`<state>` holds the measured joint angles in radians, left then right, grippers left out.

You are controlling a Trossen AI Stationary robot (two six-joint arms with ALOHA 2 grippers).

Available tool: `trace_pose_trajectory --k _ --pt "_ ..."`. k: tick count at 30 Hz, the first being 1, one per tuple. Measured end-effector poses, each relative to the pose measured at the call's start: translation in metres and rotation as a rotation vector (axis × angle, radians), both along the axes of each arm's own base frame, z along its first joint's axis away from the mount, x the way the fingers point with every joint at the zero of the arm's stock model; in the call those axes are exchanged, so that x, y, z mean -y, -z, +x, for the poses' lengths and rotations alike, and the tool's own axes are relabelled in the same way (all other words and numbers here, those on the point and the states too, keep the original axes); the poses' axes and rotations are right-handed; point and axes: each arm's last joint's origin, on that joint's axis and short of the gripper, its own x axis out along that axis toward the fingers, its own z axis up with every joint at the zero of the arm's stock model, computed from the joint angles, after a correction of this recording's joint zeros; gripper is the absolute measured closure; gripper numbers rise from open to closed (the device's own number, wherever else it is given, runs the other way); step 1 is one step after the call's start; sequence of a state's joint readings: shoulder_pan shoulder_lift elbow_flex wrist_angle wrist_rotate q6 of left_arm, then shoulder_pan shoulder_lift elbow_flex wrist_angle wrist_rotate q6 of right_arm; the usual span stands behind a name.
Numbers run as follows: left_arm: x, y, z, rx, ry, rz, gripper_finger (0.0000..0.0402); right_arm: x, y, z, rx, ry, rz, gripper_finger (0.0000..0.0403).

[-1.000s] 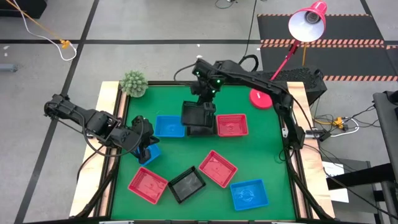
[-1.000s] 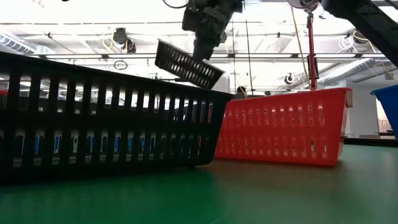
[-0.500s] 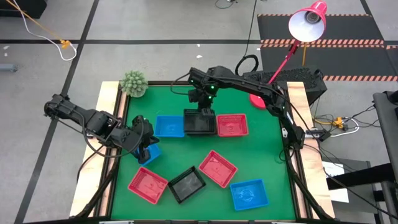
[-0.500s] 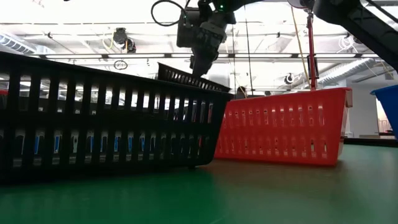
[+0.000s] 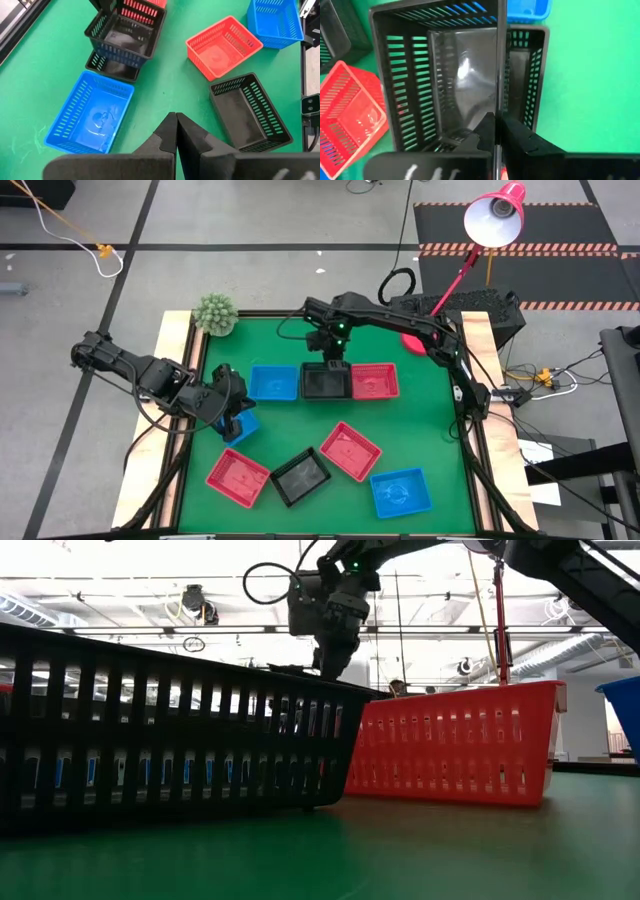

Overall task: Stack baskets by color
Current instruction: Stack the middle black bin on the top black bin

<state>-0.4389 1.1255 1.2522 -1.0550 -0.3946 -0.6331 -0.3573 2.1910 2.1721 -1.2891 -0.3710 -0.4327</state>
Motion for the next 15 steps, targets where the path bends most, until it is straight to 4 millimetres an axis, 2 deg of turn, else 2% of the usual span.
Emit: trace_pose_trajectory --k 5,15 --pt "0.0000 0.0000 0.0000 0.000 0.000 0.000 0.0396 -0.0001 0.0067 -0.0003 -0.013 0.001 0.005 0.0394" --pt "0.0000 0.0000 0.0000 0.001 -0.003 -0.002 0.0396 0.0013 0.0060 0.0027 0.014 0.024 0.001 0.0394"
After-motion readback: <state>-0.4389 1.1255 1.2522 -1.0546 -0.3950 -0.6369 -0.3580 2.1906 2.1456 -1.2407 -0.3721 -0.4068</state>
